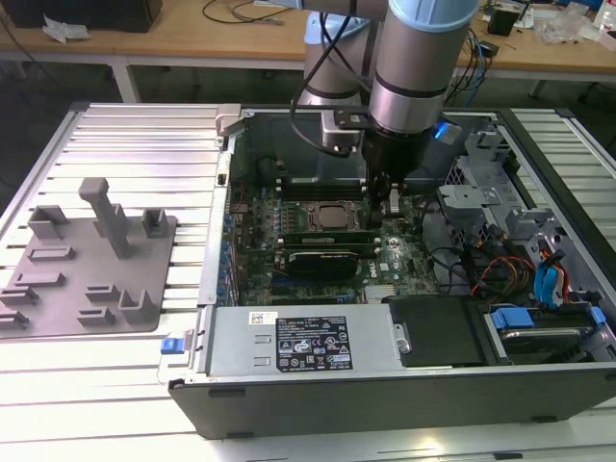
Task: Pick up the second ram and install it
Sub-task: 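Press down the second ram until it locks into place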
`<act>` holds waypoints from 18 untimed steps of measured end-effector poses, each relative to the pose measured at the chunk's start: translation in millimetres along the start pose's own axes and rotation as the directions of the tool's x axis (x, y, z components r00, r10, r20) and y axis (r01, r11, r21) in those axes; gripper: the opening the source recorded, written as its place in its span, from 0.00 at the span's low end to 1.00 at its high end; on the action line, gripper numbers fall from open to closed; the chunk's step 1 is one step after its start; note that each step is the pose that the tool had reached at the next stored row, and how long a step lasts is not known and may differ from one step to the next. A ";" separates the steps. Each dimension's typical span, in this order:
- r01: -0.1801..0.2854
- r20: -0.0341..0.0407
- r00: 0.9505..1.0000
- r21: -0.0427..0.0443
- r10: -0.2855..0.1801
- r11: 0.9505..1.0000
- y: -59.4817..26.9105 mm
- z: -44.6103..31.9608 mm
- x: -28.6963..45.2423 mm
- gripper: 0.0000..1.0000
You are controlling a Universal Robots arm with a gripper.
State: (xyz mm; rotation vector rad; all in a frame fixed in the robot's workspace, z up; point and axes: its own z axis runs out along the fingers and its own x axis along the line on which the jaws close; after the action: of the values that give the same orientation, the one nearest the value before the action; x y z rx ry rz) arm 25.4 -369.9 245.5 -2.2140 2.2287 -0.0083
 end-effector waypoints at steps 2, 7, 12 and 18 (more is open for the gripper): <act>0.000 0.000 1.000 0.000 0.000 1.000 0.1 1.4 0.0 0.08; 0.000 0.000 1.000 0.000 0.000 1.000 1.2 5.8 -0.2 0.08; 0.000 0.001 1.000 0.002 0.000 1.000 1.2 7.0 -1.2 0.08; 0.000 0.001 1.000 0.003 0.000 1.000 1.3 11.7 -1.6 0.08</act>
State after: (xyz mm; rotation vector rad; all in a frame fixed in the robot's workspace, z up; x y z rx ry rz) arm 24.1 -368.4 233.8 -2.2115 2.2264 -0.0103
